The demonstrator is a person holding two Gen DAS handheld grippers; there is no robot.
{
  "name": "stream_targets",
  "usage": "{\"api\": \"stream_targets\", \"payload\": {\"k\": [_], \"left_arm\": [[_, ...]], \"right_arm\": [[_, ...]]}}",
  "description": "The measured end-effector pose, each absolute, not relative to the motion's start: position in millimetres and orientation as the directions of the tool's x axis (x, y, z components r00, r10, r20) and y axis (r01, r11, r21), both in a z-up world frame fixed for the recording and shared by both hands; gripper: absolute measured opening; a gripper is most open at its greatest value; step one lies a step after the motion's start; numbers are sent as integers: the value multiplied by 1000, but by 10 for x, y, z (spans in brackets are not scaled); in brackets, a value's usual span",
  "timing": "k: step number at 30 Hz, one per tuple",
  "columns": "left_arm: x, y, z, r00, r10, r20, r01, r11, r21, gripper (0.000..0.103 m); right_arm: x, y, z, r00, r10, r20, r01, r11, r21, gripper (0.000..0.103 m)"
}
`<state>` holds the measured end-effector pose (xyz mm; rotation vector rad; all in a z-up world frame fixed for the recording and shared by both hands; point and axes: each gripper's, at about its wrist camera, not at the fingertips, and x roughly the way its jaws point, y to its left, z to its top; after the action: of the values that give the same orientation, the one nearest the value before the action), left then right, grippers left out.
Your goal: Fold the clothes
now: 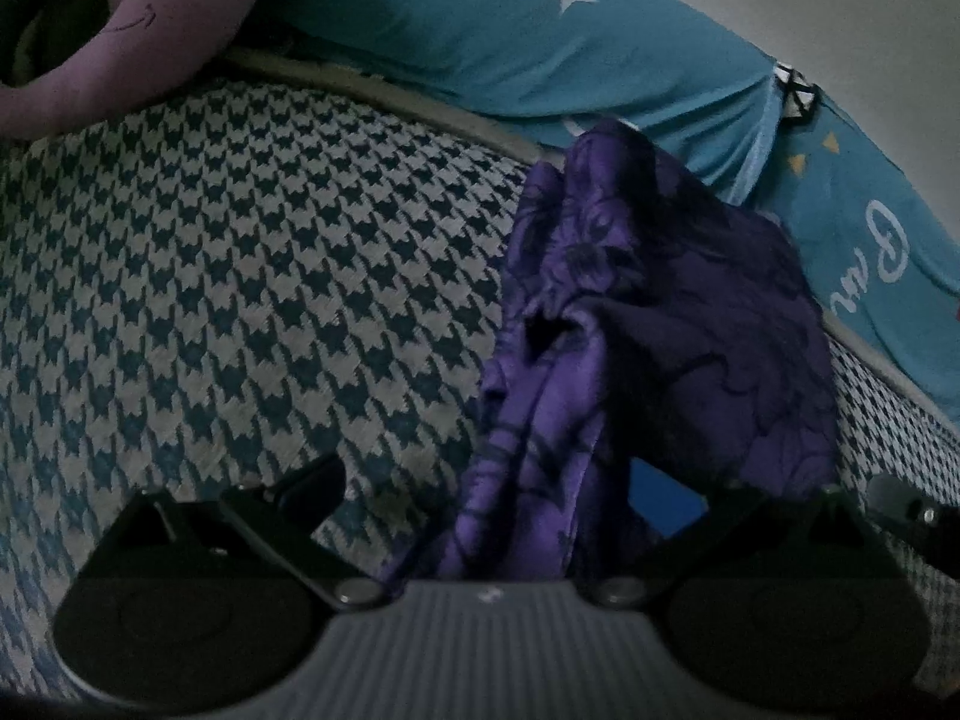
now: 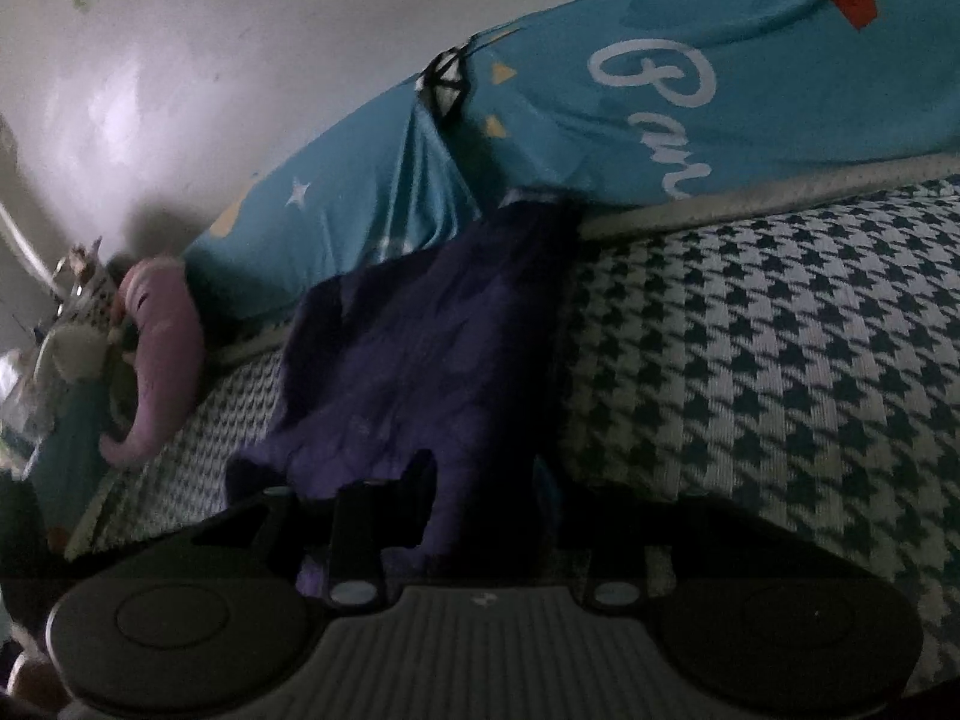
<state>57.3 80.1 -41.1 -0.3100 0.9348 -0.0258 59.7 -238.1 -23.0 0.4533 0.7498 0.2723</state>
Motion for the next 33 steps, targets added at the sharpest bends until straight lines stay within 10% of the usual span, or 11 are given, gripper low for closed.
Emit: {"api": "stream_targets", "payload": {"k": [33], "left_arm": [[608,794,-479,582,-74,-810,-142,971,-191,103]], "right_arm": [[1645,-2518,-607,706,491,-510,-76,769,634,48]]}}
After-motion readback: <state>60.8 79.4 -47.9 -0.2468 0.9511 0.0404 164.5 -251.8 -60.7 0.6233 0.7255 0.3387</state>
